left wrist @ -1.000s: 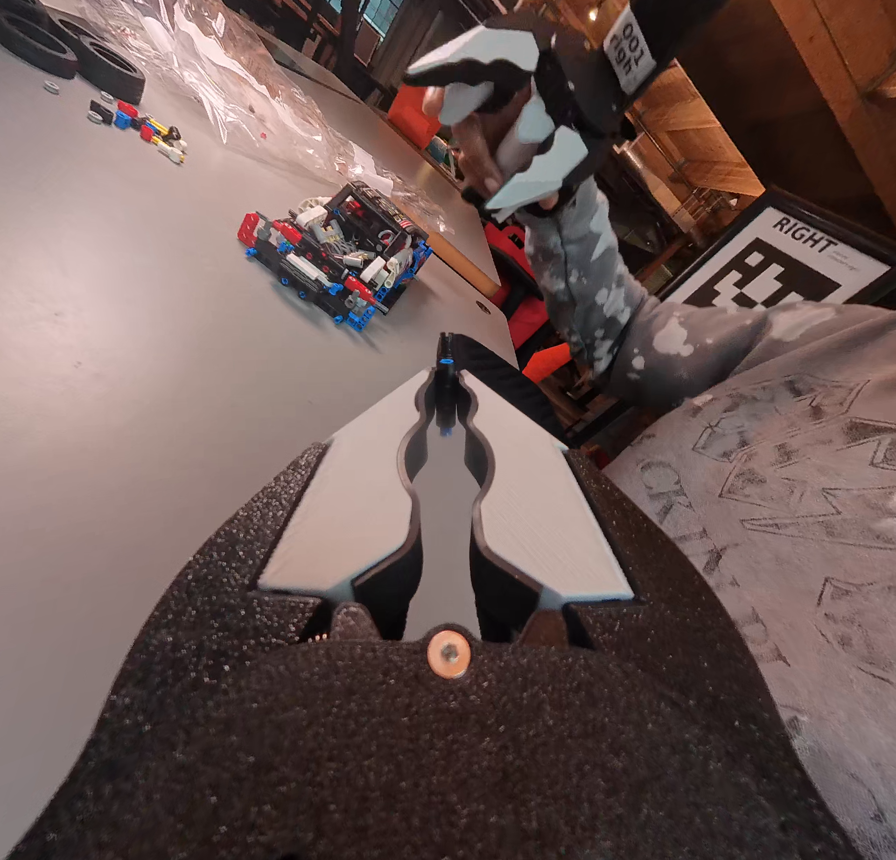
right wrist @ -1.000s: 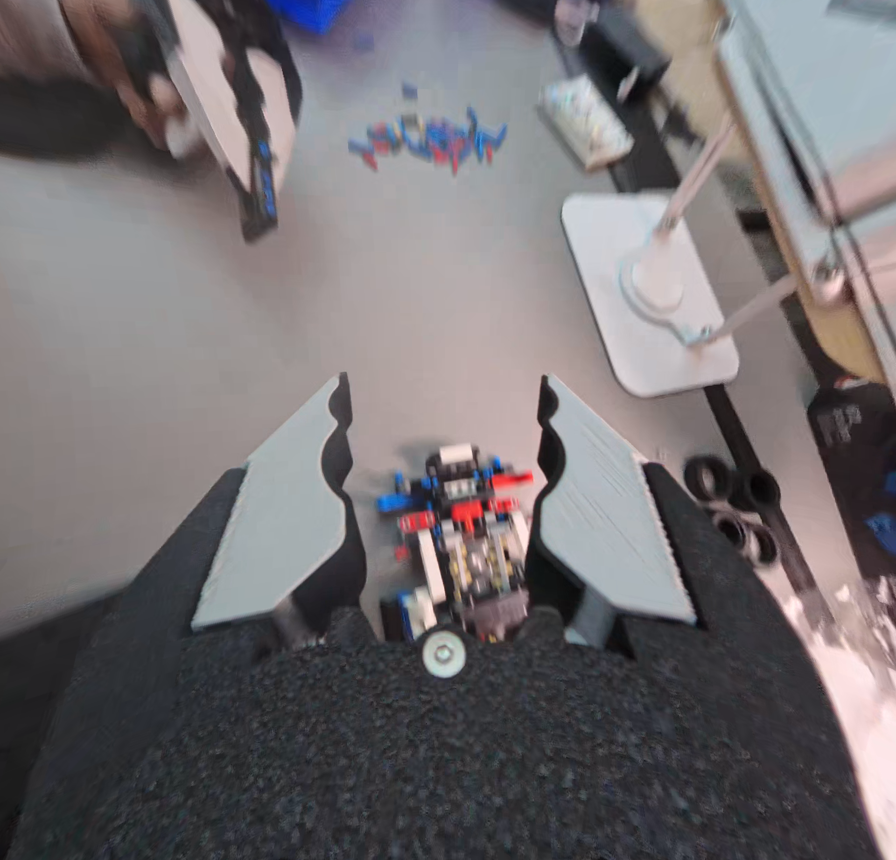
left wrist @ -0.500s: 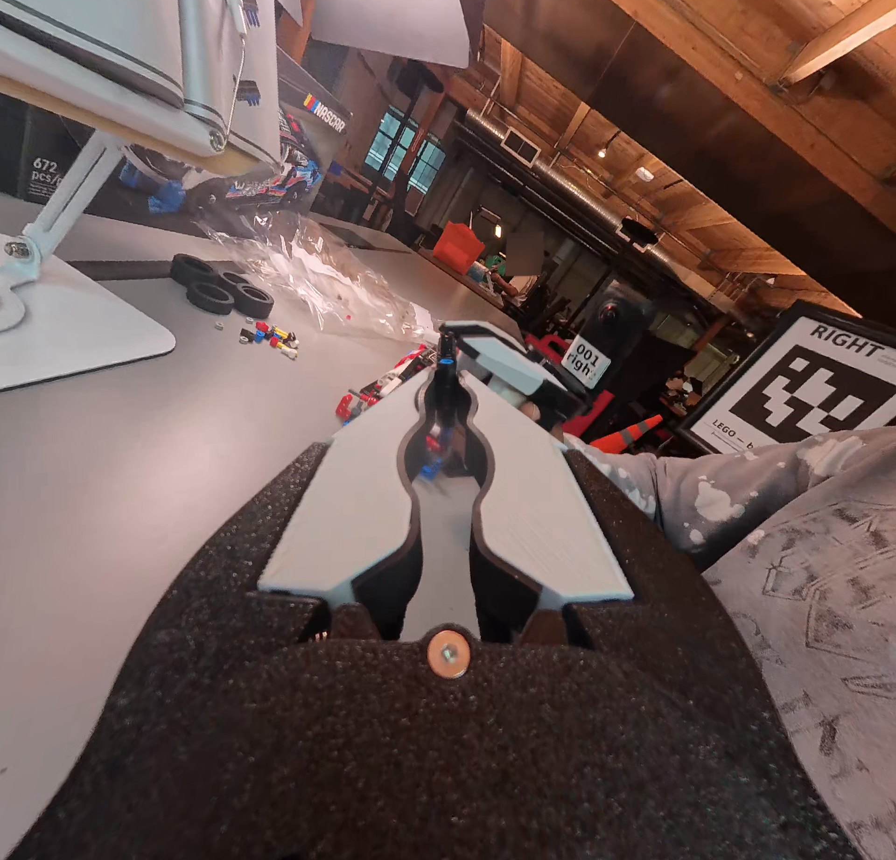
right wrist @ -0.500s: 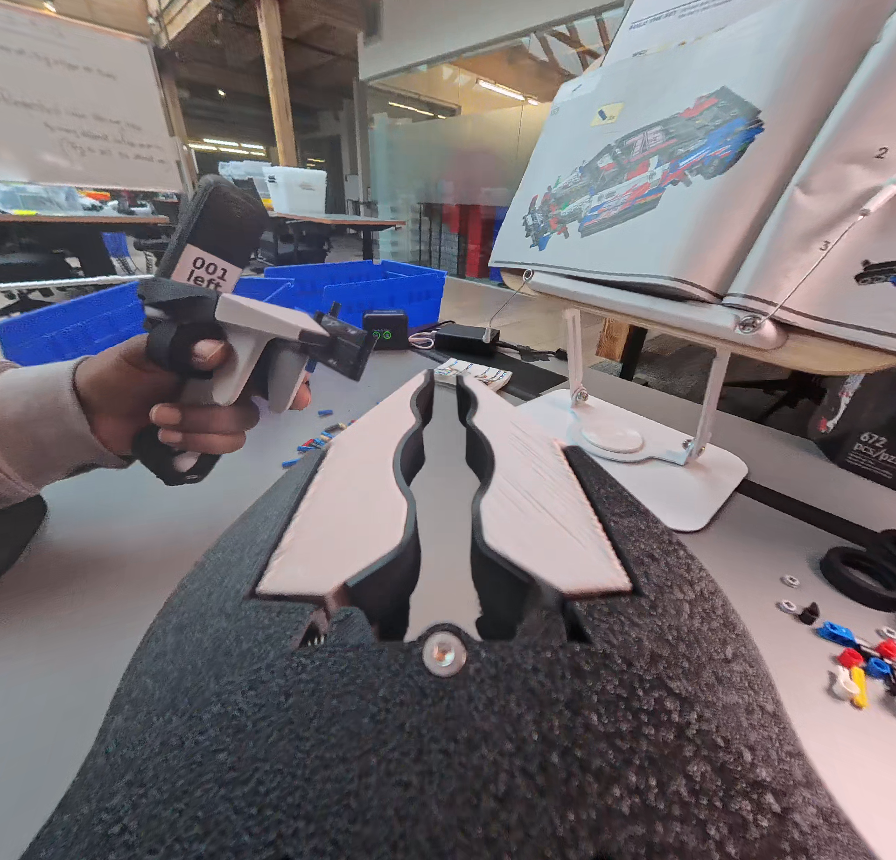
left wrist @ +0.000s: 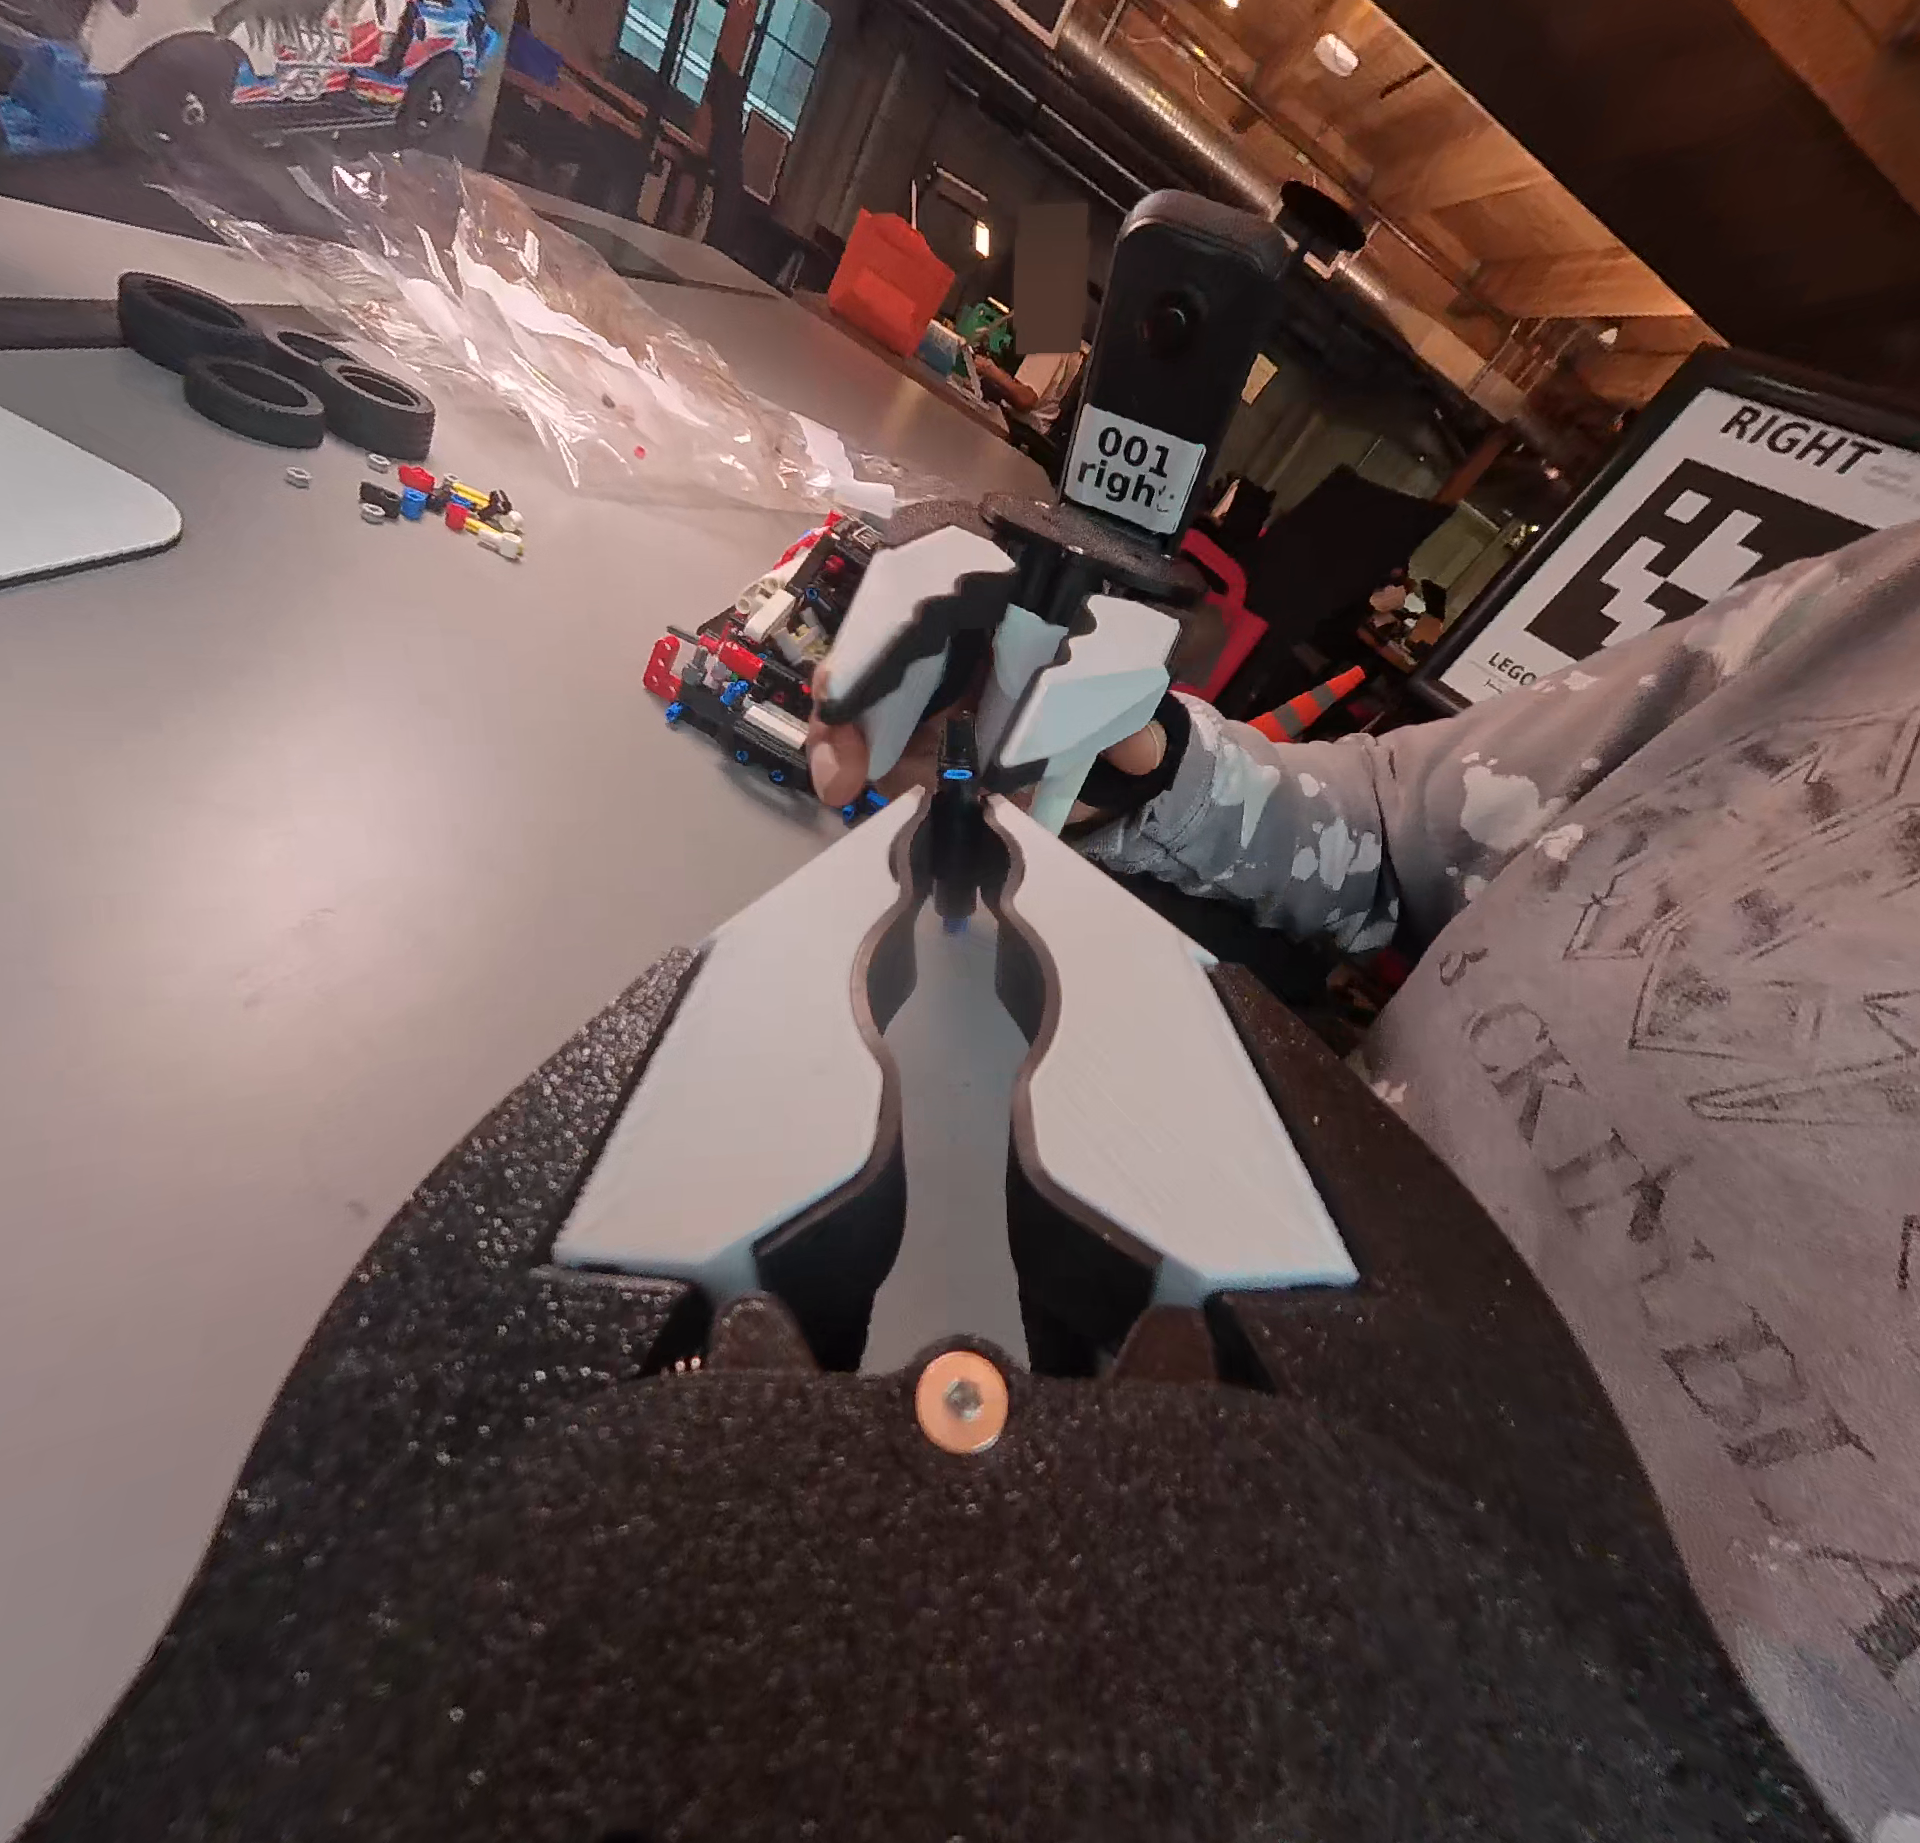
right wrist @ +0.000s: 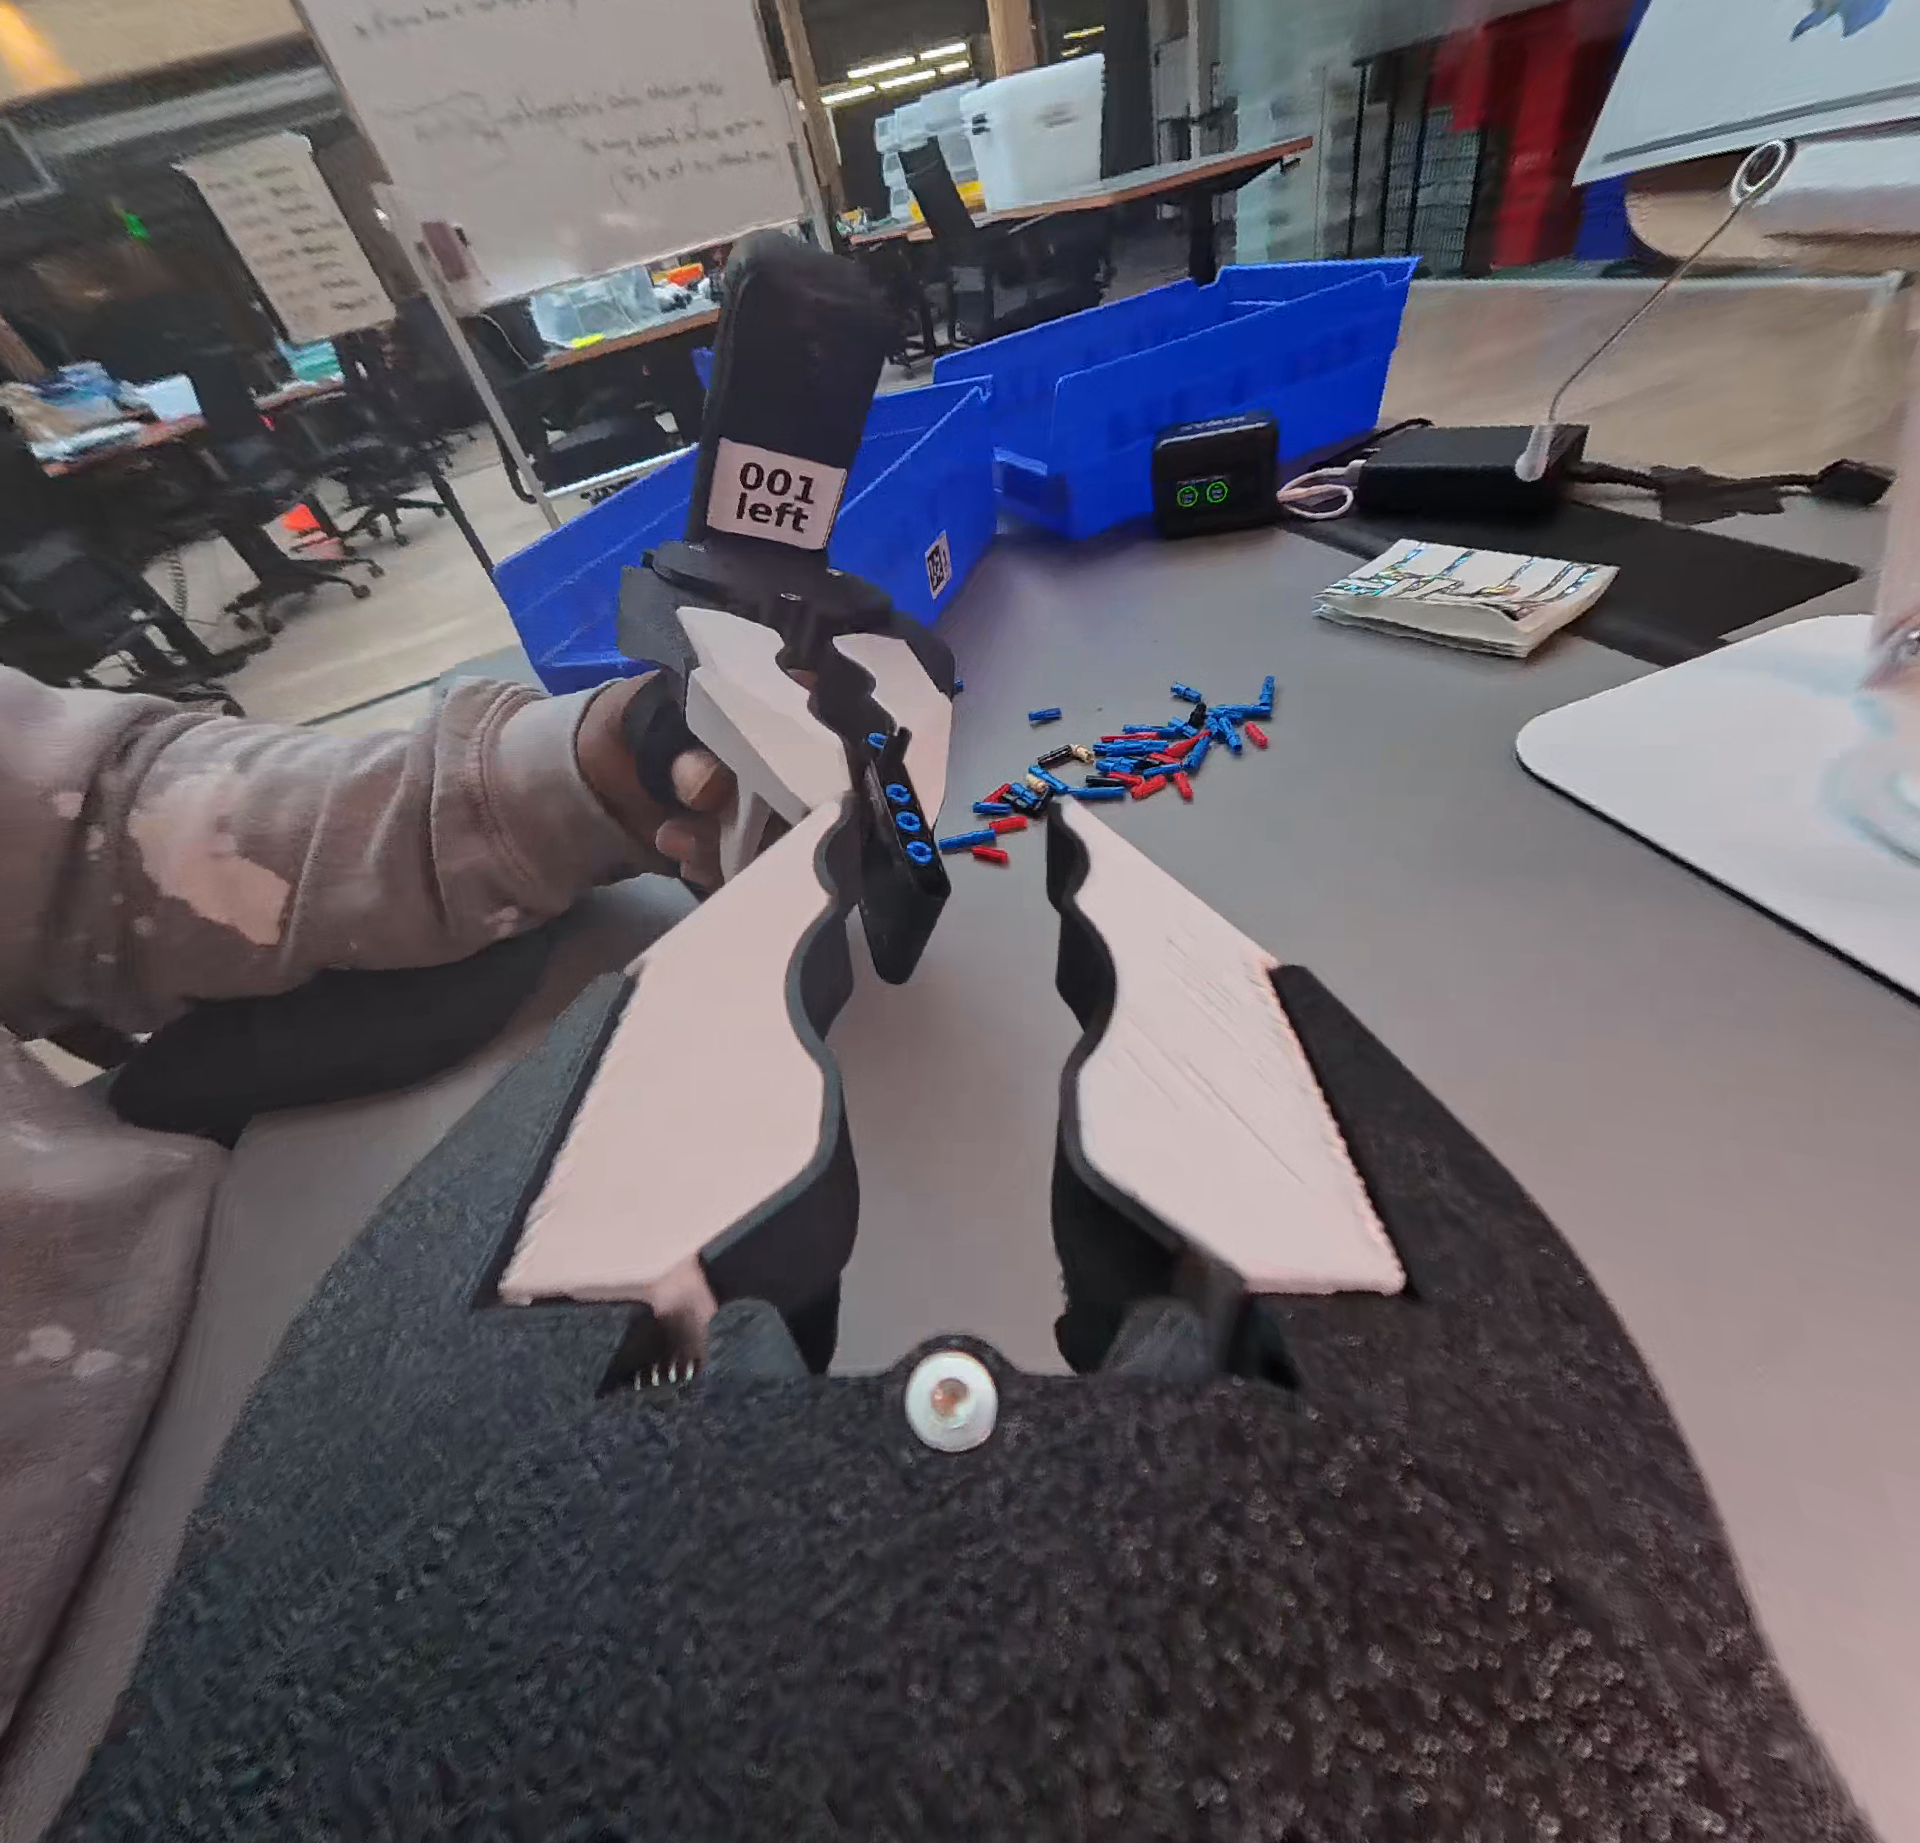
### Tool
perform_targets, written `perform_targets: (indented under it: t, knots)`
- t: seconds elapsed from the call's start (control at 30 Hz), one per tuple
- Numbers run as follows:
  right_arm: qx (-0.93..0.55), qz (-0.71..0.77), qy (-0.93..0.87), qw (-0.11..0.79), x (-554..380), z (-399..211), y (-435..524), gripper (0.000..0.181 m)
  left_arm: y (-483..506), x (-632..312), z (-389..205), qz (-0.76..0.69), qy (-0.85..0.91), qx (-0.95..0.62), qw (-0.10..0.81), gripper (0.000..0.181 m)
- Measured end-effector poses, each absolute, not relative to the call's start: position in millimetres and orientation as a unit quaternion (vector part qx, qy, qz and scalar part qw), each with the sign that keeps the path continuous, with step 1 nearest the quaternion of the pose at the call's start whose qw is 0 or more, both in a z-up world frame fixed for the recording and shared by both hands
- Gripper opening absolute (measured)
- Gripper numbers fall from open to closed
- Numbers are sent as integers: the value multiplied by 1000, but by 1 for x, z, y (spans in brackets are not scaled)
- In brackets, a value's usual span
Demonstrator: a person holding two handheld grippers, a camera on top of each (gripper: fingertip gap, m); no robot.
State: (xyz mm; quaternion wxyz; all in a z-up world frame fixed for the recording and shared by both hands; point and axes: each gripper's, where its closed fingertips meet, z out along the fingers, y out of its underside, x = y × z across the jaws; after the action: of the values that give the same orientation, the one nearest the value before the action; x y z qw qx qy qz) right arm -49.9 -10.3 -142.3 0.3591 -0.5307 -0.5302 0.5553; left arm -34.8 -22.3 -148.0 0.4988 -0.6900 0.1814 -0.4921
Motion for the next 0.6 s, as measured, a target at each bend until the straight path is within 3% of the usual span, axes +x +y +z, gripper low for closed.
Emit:
perform_targets:
  t: [0.07, 0.1, 0.6]
  knots:
    - [-517, 569, -536, 348, -42, -146, -19, 13, -24, -33, -149, -492, 189, -689, 497, 4]
    - [-513, 576, -534, 346, -39, -146, -21, 11, -26, -31, -149, -498, 194, -686, 494, 4]
    - [-493, 627, -532, 283, -27, -144, -37, 7, -31, -26, -128, -574, 160, -626, 503, 5]
